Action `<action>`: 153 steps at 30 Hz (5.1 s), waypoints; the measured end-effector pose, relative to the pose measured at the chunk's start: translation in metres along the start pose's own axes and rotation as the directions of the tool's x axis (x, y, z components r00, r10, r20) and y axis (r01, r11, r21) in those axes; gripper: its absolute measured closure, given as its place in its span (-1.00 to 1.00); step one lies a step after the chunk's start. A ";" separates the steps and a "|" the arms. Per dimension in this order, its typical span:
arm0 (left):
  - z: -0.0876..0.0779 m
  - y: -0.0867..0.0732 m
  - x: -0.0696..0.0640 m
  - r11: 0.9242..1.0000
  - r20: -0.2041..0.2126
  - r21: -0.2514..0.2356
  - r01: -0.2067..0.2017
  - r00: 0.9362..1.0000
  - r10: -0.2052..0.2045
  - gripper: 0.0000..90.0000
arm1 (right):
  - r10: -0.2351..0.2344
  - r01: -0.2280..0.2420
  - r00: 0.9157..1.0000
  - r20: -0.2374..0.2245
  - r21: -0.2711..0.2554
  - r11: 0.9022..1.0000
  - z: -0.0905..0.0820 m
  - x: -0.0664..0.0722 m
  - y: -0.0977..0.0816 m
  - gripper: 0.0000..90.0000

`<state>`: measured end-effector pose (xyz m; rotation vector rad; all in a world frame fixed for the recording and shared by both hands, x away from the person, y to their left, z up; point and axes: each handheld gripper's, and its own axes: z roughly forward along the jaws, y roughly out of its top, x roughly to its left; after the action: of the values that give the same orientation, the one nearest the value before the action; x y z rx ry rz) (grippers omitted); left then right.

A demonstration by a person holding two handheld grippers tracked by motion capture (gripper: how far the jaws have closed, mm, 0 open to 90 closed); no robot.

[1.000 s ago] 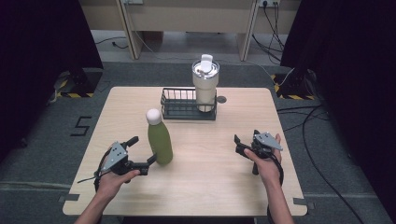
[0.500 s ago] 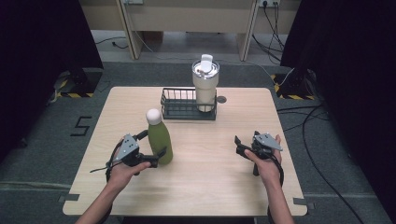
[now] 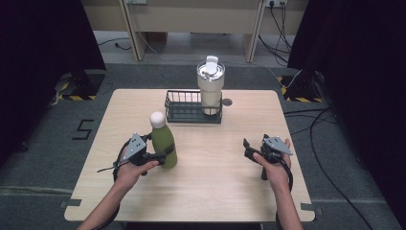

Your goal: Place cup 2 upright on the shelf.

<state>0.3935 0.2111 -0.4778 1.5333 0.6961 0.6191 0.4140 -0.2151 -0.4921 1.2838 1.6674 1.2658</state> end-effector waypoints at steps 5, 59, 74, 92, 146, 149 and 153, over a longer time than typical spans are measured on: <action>0.000 -0.001 -0.001 1.000 0.003 -0.009 -0.005 1.000 0.005 -0.55 | -0.003 0.003 1.000 -0.004 0.006 1.000 0.000 0.000 0.000 -0.67; 0.015 0.041 0.012 0.998 -0.045 -0.044 -0.054 0.998 0.052 -0.54 | 0.010 -0.010 1.000 0.006 0.002 1.000 -0.001 -0.002 0.001 -0.67; 0.028 0.058 0.021 0.996 -0.062 -0.058 -0.068 0.996 0.064 -0.54 | 0.014 -0.014 1.000 0.008 -0.001 1.000 -0.002 -0.004 0.002 -0.67; 0.040 0.068 0.030 0.996 -0.081 -0.060 -0.069 0.995 0.064 -0.54 | 0.014 -0.014 1.000 0.008 -0.003 1.000 -0.002 -0.004 0.002 -0.67; 0.086 0.099 0.042 0.994 -0.099 -0.073 -0.087 0.992 0.079 -0.54 | 0.028 -0.028 1.000 0.012 -0.006 1.000 -0.003 -0.008 0.003 -0.67; 0.087 0.099 0.043 0.994 -0.101 -0.076 -0.077 0.993 0.069 -0.54 | 0.029 -0.029 1.000 0.011 -0.006 1.000 -0.004 -0.008 0.003 -0.67; 0.090 0.101 0.044 0.994 -0.101 -0.076 -0.076 0.993 0.069 -0.54 | 0.030 -0.030 0.999 0.013 -0.005 1.000 -0.004 -0.008 0.003 -0.67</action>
<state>0.4963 0.1793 -0.3850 1.4673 0.6842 0.7721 0.4138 -0.2241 -0.4887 1.3157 1.6405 1.2756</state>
